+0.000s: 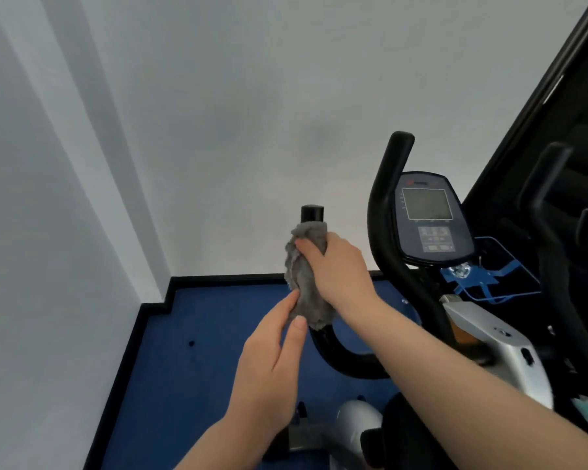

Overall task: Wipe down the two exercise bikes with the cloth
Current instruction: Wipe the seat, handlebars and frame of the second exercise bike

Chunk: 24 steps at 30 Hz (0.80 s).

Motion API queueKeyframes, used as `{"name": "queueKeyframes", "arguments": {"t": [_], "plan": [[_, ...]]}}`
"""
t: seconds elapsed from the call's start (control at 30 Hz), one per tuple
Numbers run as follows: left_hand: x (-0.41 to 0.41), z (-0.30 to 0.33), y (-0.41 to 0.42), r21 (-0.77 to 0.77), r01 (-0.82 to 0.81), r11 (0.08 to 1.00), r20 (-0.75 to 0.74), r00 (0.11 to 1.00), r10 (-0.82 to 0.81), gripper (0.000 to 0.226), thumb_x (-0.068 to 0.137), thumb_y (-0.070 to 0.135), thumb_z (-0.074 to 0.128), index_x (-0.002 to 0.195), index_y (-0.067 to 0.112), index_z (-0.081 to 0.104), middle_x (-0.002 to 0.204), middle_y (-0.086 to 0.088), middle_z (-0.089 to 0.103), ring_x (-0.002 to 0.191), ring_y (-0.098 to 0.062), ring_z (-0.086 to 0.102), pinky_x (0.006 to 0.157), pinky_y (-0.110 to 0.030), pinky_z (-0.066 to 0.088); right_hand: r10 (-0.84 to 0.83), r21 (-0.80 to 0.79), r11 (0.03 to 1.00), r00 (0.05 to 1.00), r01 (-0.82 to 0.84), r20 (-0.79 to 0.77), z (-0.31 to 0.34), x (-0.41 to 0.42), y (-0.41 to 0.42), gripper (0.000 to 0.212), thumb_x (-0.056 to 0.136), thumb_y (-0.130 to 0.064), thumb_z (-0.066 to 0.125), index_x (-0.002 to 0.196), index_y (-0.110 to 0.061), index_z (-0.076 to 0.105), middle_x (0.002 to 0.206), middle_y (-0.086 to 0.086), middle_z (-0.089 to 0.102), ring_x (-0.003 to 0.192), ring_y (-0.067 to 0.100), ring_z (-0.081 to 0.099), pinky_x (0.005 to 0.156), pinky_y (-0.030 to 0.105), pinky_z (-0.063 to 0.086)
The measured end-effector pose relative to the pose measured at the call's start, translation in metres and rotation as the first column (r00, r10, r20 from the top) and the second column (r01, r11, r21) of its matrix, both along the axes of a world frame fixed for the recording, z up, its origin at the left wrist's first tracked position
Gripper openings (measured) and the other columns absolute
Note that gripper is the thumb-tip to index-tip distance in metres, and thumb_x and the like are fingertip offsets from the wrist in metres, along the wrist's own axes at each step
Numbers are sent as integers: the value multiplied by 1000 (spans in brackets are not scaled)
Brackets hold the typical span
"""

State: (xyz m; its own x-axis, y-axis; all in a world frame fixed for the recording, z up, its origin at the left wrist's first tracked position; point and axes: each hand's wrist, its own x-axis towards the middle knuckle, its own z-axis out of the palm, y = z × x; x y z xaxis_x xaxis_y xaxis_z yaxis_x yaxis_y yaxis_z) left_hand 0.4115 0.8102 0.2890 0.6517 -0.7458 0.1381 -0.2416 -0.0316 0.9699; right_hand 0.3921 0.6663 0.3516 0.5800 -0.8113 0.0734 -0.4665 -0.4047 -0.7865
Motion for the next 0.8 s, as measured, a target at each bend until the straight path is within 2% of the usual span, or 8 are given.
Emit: {"name": "queueKeyframes", "arguments": {"t": [0.13, 0.23, 0.43, 0.5, 0.57, 0.63, 0.7, 0.8], "plan": [[-14, -2, -1, -69, -27, 997, -28, 999, 26, 47, 91, 41, 40, 138, 35, 44, 125, 39, 50, 122, 17, 42, 93, 0, 34, 134, 97, 988, 983, -122, -123, -4, -33, 4, 34, 88, -50, 54, 71, -22, 63, 68, -6, 64, 66, 9, 61, 49, 22, 39], [-24, -9, 0, -141, -63, 988, -56, 997, 55, 45, 93, 32, 41, 137, 27, 49, 131, 25, 56, 124, 8, 47, 98, -11, 39, 261, 268, 941, 949, -208, -177, -11, -63, 12, 37, 83, -50, 62, 63, -19, 64, 57, -9, 64, 55, 3, 61, 48, 19, 42], [-47, -18, -1, -164, -104, 981, -38, 994, 99, 47, 95, 29, 39, 141, 24, 44, 142, 17, 48, 130, 5, 41, 104, -11, 34, 369, -41, 897, 797, -440, -478, -15, -90, 23, 39, 83, -54, 58, 62, -23, 51, 63, -7, 50, 59, 7, 47, 49, 24, 28], [-53, -18, -3, -148, -105, 983, -10, 994, 105, 46, 95, 30, 38, 141, 27, 42, 147, 19, 40, 135, 7, 33, 107, -11, 28, 415, -40, 861, 748, -506, -517, -15, -101, 19, 34, 84, -52, 59, 75, -19, 61, 68, -7, 54, 69, 14, 54, 57, 29, 35], [-61, -19, -4, -92, -103, 990, 52, 993, 108, 49, 96, 36, 37, 145, 33, 34, 152, 23, 28, 138, 11, 22, 110, -9, 23, 471, -13, 826, 703, -563, -533, -14, -114, 9, 25, 88, -47, 56, 91, -24, 65, 77, -7, 63, 88, 18, 61, 85, 32, 43], [-69, -19, -5, -11, -93, 996, 121, 988, 94, 53, 97, 47, 34, 148, 42, 20, 153, 34, 13, 138, 16, 10, 107, -5, 14, 489, -54, 772, 646, -633, -587, -12, -128, -4, 18, 93, -43, 49, 96, -31, 62, 95, -3, 68, 104, 18, 60, 115, 36, 13], [-77, -17, -4, 55, -87, 995, 162, 984, 78, 60, 91, 55, 29, 147, 48, 9, 149, 43, 1, 136, 20, 2, 100, 3, 7, 423, -194, 658, 570, -728, -705, -12, -140, -16, 17, 96, -37, 45, 101, -33, 61, 107, -6, 66, 111, 16, 57, 114, 33, -6], [-84, -15, 2, 99, -87, 991, 164, 984, 70, 61, 87, 59, 27, 144, 52, 4, 151, 40, -1, 135, 21, 0, 102, -3, 6, 296, -342, 485, 519, -805, -802, -16, -153, -21, 20, 97, -30, 46, 105, -36, 63, 107, -9, 63, 113, 13, 54, 108, 29, -7]]}}
